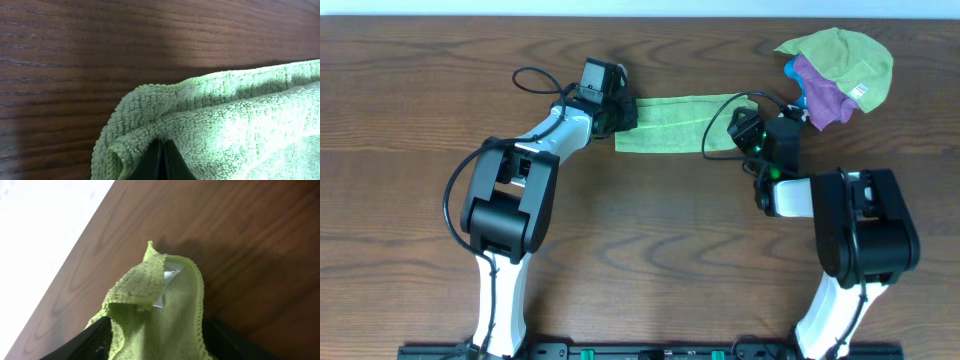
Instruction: Fold the cloth
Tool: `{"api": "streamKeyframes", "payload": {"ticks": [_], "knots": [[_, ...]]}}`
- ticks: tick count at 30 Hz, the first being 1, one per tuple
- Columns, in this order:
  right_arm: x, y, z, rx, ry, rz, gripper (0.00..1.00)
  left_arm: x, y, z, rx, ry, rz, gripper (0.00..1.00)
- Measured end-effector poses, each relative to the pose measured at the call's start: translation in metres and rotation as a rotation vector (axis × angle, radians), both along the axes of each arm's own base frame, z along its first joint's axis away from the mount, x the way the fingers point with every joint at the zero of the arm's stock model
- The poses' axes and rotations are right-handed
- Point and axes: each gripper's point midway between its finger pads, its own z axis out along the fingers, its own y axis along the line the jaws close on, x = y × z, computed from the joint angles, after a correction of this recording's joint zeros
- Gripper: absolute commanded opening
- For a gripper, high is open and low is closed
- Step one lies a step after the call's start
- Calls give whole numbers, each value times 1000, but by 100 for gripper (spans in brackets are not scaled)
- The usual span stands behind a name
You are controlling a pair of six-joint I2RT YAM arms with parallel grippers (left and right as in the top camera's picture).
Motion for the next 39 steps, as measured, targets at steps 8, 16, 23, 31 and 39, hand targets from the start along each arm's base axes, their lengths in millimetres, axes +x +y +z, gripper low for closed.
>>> {"api": "streamKeyframes", "payload": {"ticks": [8, 16, 23, 31, 39], "knots": [[7, 2, -3, -40, 0, 38, 40, -1, -1, 0, -3, 3, -3, 6], [8, 14, -10, -83, 5, 146, 1, -1, -1, 0, -4, 4, -3, 6], [5, 15, 2, -126, -3, 210, 1, 0, 2, 0, -15, 9, -2, 6], [8, 19, 68, -204, -121, 266, 1, 0, 5, 0, -25, 18, 0, 6], [7, 44, 76, -249, -129, 362, 1, 1, 6, 2, -24, 19, 1, 6]]}}
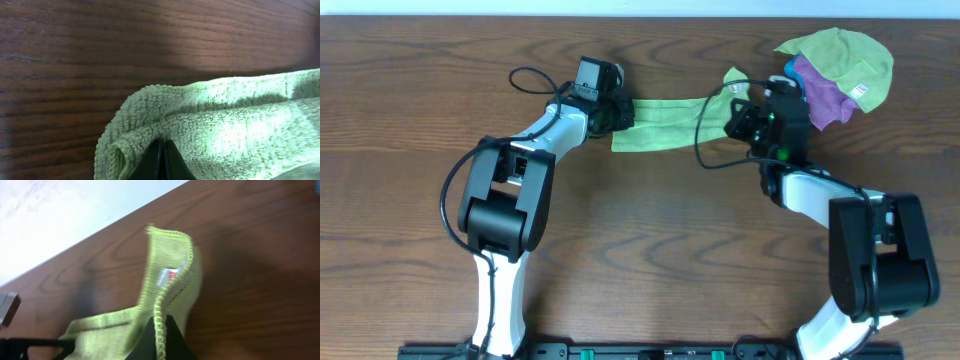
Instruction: Fold the cloth
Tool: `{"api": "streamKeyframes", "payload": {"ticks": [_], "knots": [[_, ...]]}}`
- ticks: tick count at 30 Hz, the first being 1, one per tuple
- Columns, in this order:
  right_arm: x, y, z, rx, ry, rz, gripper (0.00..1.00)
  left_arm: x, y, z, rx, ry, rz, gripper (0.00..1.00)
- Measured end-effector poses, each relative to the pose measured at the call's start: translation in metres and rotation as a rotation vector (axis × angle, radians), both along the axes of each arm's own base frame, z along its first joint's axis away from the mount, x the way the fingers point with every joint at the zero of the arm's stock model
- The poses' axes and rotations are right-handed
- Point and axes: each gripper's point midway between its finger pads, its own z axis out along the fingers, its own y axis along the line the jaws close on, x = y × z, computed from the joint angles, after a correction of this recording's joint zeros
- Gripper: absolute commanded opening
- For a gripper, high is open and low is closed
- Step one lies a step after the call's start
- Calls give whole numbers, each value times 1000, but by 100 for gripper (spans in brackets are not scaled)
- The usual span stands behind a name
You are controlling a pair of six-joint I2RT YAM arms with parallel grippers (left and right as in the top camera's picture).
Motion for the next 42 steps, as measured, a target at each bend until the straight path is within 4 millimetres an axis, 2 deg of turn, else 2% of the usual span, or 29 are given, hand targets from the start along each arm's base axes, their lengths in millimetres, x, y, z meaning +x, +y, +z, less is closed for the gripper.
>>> {"api": "streamKeyframes", "payload": {"ticks": [8, 12, 20, 29, 32, 37, 42], "knots": [[6, 61, 25, -96, -46, 172, 1, 6, 0, 6, -1, -16, 5, 6], [0, 84, 28, -125, -64, 236, 1, 6, 1, 6, -1, -16, 5, 6], [-12, 110, 19, -147, -50, 309, 1, 6, 1, 6, -1, -17, 6, 6], [-15, 145, -22, -151, 37, 397, 1, 14, 0, 17, -7, -33, 9, 6], [-12, 153, -21, -151, 37, 411, 1, 14, 10, 17, 3, -9, 22, 6], [-1, 168, -2, -142, -10, 427, 1, 27, 31, 27, 16, -14, 52, 6], [-4, 180, -20, -164, 50, 459, 1, 29, 40, 28, 22, -15, 60, 6]]}}
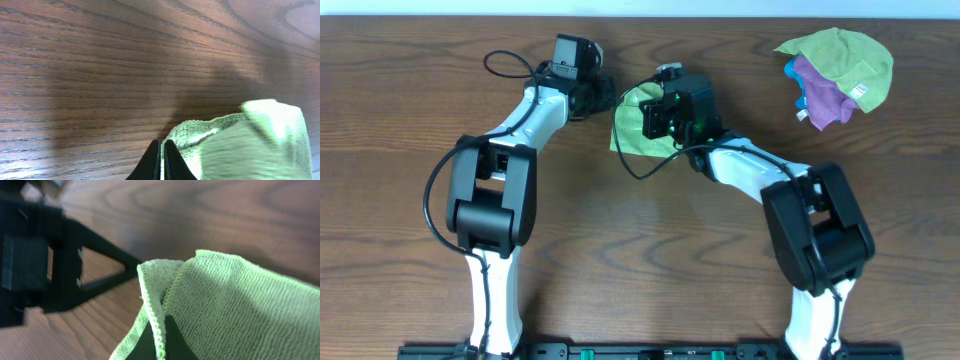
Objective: Fold the cloth
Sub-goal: 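Press the folded cloth down with the right gripper near the left gripper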
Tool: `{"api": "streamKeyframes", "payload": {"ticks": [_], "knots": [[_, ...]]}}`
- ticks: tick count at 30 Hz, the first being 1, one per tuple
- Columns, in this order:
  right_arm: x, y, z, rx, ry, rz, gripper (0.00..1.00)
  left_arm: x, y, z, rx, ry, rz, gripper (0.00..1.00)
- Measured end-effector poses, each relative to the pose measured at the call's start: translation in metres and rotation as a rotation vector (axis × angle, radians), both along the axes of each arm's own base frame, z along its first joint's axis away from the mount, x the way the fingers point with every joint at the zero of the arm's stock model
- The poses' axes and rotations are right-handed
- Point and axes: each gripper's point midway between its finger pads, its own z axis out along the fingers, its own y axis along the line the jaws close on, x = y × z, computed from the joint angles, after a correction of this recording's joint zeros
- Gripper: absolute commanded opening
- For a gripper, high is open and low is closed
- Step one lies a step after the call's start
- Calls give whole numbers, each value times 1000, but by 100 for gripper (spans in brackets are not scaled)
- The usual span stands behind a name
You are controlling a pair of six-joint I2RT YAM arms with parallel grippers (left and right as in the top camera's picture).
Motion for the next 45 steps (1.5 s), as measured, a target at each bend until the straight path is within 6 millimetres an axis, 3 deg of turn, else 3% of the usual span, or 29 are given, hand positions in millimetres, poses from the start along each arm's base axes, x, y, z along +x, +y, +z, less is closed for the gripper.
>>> {"api": "streamKeyframes", "payload": {"ticks": [8, 12, 15, 22, 32, 33, 34, 36, 37, 38, 42, 44, 45], "knots": [[-5, 4, -18, -22, 30, 14, 1, 5, 12, 4, 33, -23, 13, 6], [-9, 10, -22, -27, 34, 25, 3, 8, 16, 23, 34, -60, 21, 6], [-14, 23, -21, -25, 23, 51, 8, 10, 18, 36, 33, -86, 24, 6], [-27, 48, -17, -11, 14, 96, 42, 11, 19, 38, 39, -93, 30, 6], [-34, 63, -7, 57, 38, 150, 41, 11, 20, 38, 41, -93, 32, 6], [-35, 64, -7, 61, 41, 151, 43, 12, 21, 38, 41, -93, 33, 6], [-35, 63, -7, 63, 45, 150, 52, 12, 22, 39, 40, -94, 36, 8], [-34, 60, -8, 63, 56, 139, 69, 13, 26, 41, 42, -95, 41, 22], [-33, 56, -8, 59, 63, 130, 87, 12, 30, 42, 46, -93, 43, 29], [-31, 50, -8, 52, 73, 116, 99, 11, 34, 43, 49, -88, 47, 40], [-26, 9, 3, 11, 135, 40, 99, -2, 56, 59, 57, -41, 86, 68], [-26, -16, 18, -3, 159, 9, 99, -10, 65, 72, 59, -28, 99, 98], [-27, -28, 28, -10, 163, 1, 99, -15, 70, 83, 55, -22, 115, 95]]}}
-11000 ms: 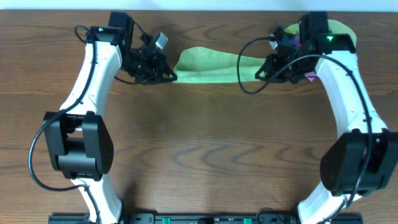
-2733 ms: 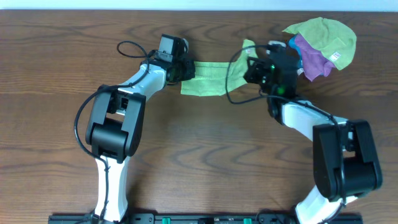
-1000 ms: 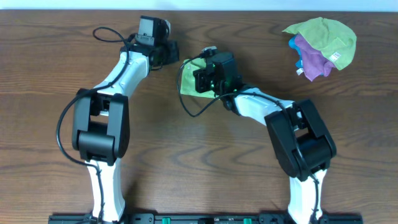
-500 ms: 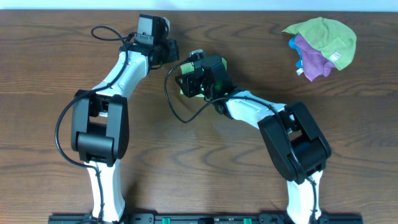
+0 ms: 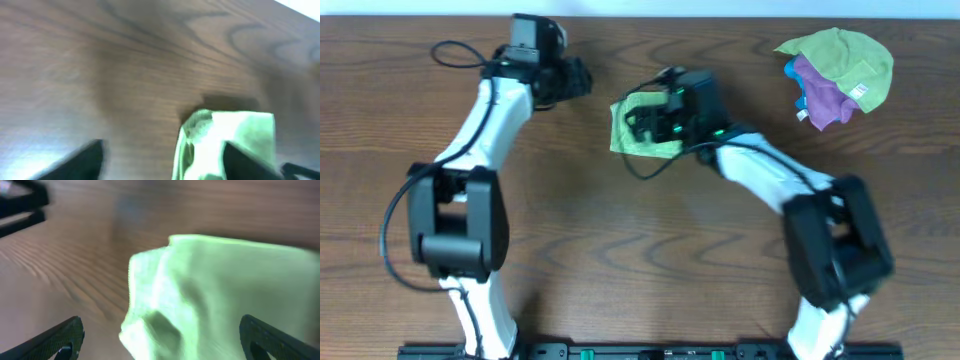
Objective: Fold the cloth
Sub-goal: 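Press the folded cloth down with the right gripper near the left gripper, then retract the right gripper to rest and reach the left gripper to the folded cloth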
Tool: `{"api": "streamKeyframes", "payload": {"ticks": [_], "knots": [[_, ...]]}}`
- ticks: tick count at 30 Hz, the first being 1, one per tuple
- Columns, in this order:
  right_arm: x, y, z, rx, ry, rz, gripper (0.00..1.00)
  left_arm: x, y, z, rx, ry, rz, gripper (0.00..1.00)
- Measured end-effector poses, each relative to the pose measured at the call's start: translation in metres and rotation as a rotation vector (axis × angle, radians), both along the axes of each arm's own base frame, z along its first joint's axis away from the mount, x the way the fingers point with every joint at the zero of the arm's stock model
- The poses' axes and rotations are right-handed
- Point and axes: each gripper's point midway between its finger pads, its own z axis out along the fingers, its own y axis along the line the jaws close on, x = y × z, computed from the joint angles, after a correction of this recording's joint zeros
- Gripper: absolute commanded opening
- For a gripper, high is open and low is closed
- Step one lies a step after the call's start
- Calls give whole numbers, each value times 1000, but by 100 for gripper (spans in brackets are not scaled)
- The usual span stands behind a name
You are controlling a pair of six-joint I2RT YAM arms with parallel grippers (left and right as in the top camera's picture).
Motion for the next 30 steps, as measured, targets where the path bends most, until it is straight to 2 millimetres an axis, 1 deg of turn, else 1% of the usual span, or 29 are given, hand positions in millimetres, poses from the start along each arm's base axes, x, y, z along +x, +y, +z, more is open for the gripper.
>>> {"api": "streamKeyframes", "payload": {"ticks": [1, 2, 3, 4, 5, 7, 9, 12, 15, 17, 19, 20, 22, 24, 26, 27, 29, 30], "knots": [[-2, -12, 11, -5, 3, -6, 99, -3, 2, 7, -4, 2, 9, 95], [-10, -26, 27, -13, 13, -4, 99, -9, 4, 18, -5, 1, 14, 95], [-12, -31, 32, -18, 12, -4, 99, -11, 4, 22, -6, 1, 14, 95], [-24, -43, 45, -35, 33, 2, 99, -18, 4, 28, -9, 11, 20, 96], [-34, -52, 52, -49, 48, 8, 99, -21, 4, 31, -15, 21, 27, 95], [-57, -70, 71, -74, 72, 21, 99, -29, 3, 34, -30, 50, 32, 96], [-72, -83, 86, -90, 67, 29, 99, -36, -1, 32, -56, 84, 32, 95], [-98, -109, 112, -110, 17, 16, 99, -45, -5, 29, -92, 137, 37, 95], [-125, -131, 128, -116, -50, -12, 99, -51, -10, 28, -123, 169, 33, 95], [-153, -144, 128, -118, -90, -34, 99, -55, -12, 28, -141, 190, 33, 95], [-180, -155, 120, -121, -105, -55, 99, -59, -14, 27, -153, 208, 33, 96], [-195, -159, 114, -119, -108, -66, 99, -60, -15, 27, -159, 217, 34, 95], [-230, -166, 96, -118, -115, -88, 99, -62, -19, 28, -185, 229, 28, 95], [-250, -167, 86, -109, -127, -99, 99, -64, -22, 27, -204, 235, 20, 95], [-273, -169, 74, -92, -133, -118, 99, -72, -24, 17, -219, 273, 17, 95], [-283, -169, 68, -85, -130, -127, 99, -78, -25, 9, -224, 299, 18, 95], [-294, -170, 63, -62, -137, -149, 99, -87, -28, -6, -240, 336, 20, 95], [-297, -170, 64, -49, -148, -161, 99, -91, -29, -13, -249, 350, 20, 95]]}}
